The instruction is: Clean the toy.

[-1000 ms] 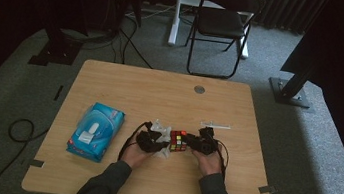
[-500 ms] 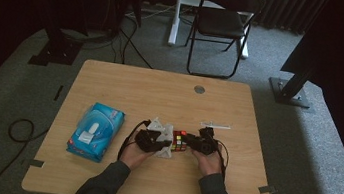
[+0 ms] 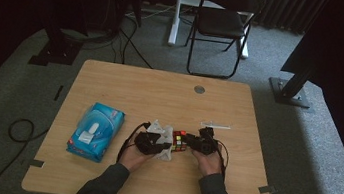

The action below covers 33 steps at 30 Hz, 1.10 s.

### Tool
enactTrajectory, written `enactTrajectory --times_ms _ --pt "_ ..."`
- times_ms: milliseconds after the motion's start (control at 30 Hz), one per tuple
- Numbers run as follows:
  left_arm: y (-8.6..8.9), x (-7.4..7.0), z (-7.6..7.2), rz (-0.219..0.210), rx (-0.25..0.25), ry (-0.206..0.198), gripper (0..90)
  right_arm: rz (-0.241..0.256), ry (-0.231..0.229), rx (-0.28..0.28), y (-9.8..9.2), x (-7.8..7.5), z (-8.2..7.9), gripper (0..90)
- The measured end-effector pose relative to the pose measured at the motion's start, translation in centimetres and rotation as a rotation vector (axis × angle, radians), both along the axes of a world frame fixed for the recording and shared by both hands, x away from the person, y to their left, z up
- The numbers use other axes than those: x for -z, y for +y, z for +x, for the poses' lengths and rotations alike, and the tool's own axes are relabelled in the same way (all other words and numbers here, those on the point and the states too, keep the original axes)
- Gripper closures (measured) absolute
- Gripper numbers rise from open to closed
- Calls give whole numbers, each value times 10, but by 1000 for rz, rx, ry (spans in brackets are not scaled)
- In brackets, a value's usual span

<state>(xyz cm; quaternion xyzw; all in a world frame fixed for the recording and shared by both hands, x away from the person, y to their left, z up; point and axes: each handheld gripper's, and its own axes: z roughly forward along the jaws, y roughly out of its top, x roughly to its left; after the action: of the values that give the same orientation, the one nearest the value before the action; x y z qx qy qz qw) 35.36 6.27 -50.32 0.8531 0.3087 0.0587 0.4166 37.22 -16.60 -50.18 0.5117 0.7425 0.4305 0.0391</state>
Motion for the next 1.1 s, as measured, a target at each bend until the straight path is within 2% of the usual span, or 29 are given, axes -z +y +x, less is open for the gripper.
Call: enactTrajectory --times_ms 233,367,767,1000,1100 --pt "1 2 -1 -1 -17 -3 836 0 2 -3 0 0 1 692" --pt "0 4 -1 15 -11 5 836 -1 1 -2 0 0 0 692" --pt "1 5 0 12 -15 11 837 -5 -3 4 1 0 0 693" --pt "-4 15 -1 55 -6 27 837 -4 -2 6 1 0 0 695" --pt "-5 19 0 56 -5 34 837 -5 -2 8 1 0 -1 697"
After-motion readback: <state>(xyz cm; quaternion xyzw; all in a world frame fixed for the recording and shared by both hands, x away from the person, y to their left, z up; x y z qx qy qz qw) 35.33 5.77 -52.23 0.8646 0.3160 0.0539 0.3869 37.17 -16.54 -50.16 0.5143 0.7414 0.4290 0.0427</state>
